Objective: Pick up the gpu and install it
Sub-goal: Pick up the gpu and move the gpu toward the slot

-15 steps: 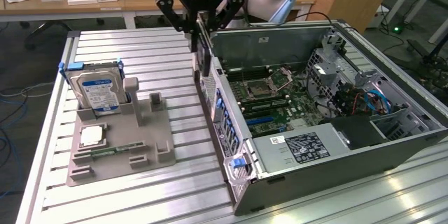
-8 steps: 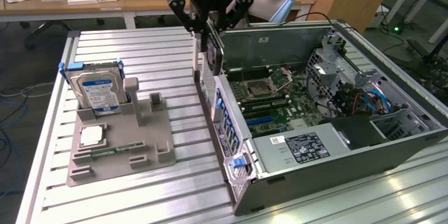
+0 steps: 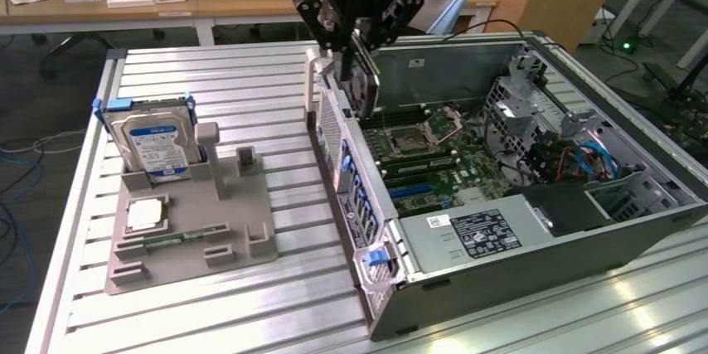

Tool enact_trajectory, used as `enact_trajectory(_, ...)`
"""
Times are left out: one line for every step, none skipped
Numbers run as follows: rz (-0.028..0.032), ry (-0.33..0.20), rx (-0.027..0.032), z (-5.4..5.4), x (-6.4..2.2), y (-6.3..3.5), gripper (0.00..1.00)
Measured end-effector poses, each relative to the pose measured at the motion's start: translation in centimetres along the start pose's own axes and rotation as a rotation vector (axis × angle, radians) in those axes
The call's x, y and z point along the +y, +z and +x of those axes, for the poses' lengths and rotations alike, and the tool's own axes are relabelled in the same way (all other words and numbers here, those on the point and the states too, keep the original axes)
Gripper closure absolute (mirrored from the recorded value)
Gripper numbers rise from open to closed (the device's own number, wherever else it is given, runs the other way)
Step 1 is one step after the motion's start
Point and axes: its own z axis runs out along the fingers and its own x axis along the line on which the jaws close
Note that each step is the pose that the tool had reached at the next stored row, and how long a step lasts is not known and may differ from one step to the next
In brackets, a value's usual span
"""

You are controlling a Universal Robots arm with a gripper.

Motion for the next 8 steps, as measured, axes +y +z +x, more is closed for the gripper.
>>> enact_trajectory(0.0000, 0.000, 0.0000, -0.3, -0.01, 0.01, 0.72)
enact_trajectory(0.0001, 0.000, 0.0000, -0.7, -0.03, 0.01, 0.72)
enact_trajectory(0.0001, 0.000, 0.0000, -1.1, -0.04, 0.01, 0.72)
enact_trajectory(0.0000, 0.000, 0.0000, -1.4, -0.06, 0.02, 0.72)
enact_trajectory(0.0001, 0.000, 0.0000, -1.8, -0.07, 0.02, 0.72)
enact_trajectory(0.0001, 0.000, 0.0000, -2.1, -0.09, 0.02, 0.72)
enact_trajectory(0.0001, 0.000, 0.0001, -2.4, -0.10, 0.01, 0.72)
enact_trajectory(0.0000, 0.000, 0.0000, -2.8, -0.11, 0.02, 0.72)
